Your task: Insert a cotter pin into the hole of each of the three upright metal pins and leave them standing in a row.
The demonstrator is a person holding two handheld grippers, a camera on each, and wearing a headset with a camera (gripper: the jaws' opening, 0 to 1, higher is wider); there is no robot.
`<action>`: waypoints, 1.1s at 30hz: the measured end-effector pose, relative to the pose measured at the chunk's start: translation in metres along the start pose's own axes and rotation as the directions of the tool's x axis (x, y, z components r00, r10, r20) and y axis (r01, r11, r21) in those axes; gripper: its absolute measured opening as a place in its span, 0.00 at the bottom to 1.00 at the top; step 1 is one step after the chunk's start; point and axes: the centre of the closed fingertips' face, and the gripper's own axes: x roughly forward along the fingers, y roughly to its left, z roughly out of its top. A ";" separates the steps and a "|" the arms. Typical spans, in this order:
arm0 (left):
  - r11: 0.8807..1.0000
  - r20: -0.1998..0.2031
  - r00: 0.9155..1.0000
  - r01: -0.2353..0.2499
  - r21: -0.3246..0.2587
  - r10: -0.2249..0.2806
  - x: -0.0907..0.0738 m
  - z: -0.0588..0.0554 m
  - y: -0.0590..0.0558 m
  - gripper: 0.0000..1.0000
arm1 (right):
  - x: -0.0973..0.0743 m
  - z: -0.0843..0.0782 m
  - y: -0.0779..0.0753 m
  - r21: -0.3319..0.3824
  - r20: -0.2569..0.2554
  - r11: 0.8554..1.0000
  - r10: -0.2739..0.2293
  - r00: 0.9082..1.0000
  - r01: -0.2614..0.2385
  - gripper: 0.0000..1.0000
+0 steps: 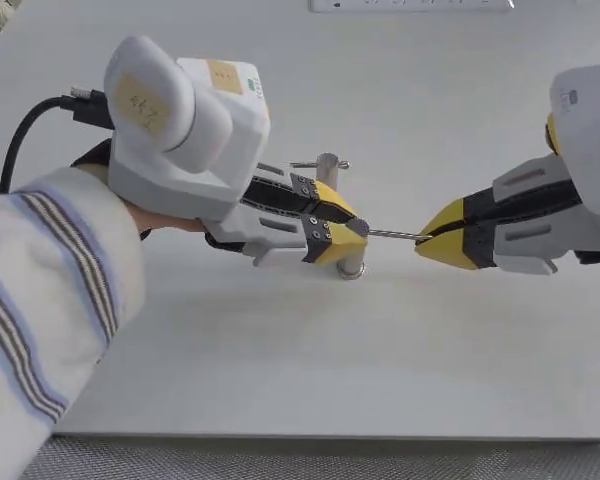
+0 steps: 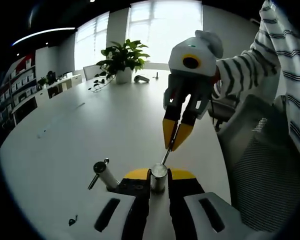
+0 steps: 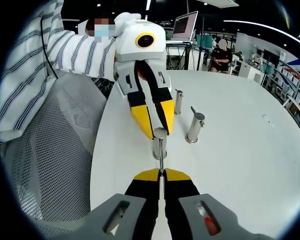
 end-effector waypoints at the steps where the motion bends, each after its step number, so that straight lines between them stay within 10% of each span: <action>1: 1.000 -0.001 1.000 0.001 0.003 -0.001 0.000 0.000 0.000 0.10 | 0.000 0.000 0.000 -0.002 -0.002 1.000 0.000 1.000 0.000 0.00; 33: 1.000 -0.015 1.000 -0.012 -0.007 0.012 0.000 0.000 0.000 0.09 | 0.028 0.020 -0.002 -0.003 0.015 1.000 0.001 1.000 -0.001 0.00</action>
